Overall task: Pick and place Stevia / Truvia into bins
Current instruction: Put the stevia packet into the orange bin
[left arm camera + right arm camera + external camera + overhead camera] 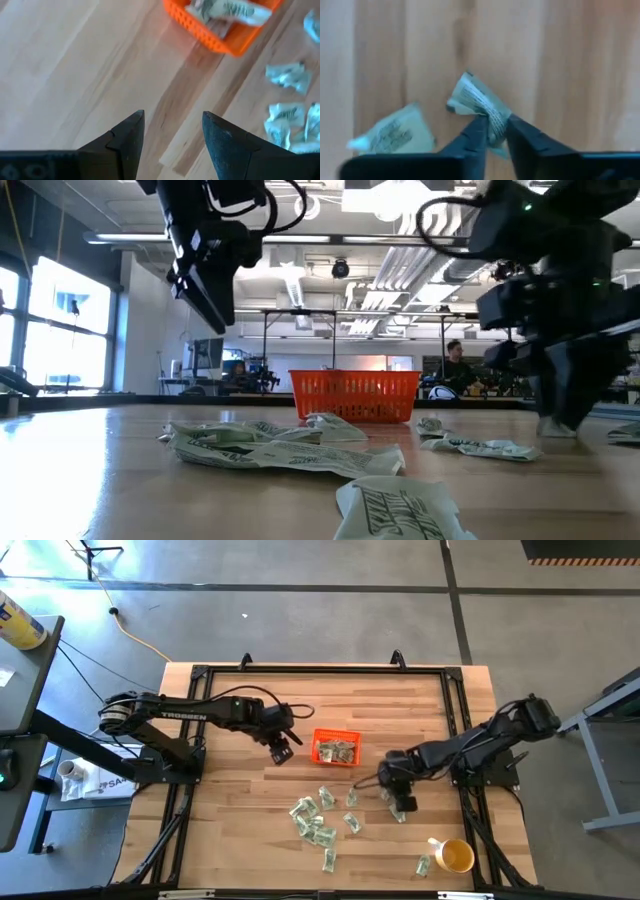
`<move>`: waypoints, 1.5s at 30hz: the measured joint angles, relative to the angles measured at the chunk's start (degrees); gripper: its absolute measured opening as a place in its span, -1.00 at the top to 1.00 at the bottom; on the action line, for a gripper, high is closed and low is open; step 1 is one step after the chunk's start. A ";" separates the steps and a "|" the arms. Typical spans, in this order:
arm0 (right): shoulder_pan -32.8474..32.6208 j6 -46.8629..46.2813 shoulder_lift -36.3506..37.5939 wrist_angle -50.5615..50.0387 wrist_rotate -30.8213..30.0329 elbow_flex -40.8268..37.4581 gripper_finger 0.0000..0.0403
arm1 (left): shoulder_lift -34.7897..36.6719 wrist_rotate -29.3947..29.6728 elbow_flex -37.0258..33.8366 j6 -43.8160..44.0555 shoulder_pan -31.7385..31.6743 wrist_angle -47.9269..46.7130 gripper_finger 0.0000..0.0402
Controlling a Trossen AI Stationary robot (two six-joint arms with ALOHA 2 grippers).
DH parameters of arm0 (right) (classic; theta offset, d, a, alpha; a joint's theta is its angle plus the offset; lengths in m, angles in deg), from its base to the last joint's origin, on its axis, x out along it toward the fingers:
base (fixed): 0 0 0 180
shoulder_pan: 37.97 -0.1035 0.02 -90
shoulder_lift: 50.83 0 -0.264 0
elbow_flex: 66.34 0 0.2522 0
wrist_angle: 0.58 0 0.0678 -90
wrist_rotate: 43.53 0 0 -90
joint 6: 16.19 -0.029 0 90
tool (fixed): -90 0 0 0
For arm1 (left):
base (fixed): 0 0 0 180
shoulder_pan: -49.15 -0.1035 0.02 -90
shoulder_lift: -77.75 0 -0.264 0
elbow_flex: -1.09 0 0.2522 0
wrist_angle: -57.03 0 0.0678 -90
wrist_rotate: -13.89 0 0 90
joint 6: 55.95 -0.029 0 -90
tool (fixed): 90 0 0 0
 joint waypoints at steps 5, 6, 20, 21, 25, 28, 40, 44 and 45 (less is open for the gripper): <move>4.28 -4.89 2.18 -1.70 -3.96 3.62 0.93 | 0.00 2.25 0.00 -0.04 3.86 -2.97 -0.16; 5.06 -5.81 2.93 -1.69 -5.09 5.14 0.91 | 0.00 3.28 0.00 0.25 4.83 -3.16 -0.16; 18.50 -5.77 -7.07 -0.93 -4.36 25.41 0.78 | 2.54 0.72 -15.89 15.78 14.43 14.08 -0.16; 18.90 -5.64 -8.68 -0.90 -4.37 26.71 0.75 | 2.67 -0.47 -17.21 16.38 14.94 16.75 -0.16; 19.09 -4.64 -14.13 -3.37 -5.04 30.29 0.61 | 2.64 -2.15 -20.50 18.03 17.13 25.72 -0.16; 18.64 -2.41 -14.45 -4.79 -4.62 32.59 0.43 | 2.05 -1.80 -22.11 18.76 18.56 29.93 -0.16; 15.59 4.95 -5.42 -15.74 -9.66 27.66 -0.35 | -6.83 -0.63 -24.38 8.21 24.57 48.10 -0.16; 15.53 1.50 1.12 -14.81 -11.98 20.69 -0.37 | -9.99 1.68 -21.45 11.75 24.81 48.43 -0.16; 15.53 0.71 2.51 -14.55 -12.70 18.78 -0.37 | -10.81 2.60 -20.40 11.85 24.81 48.45 -0.16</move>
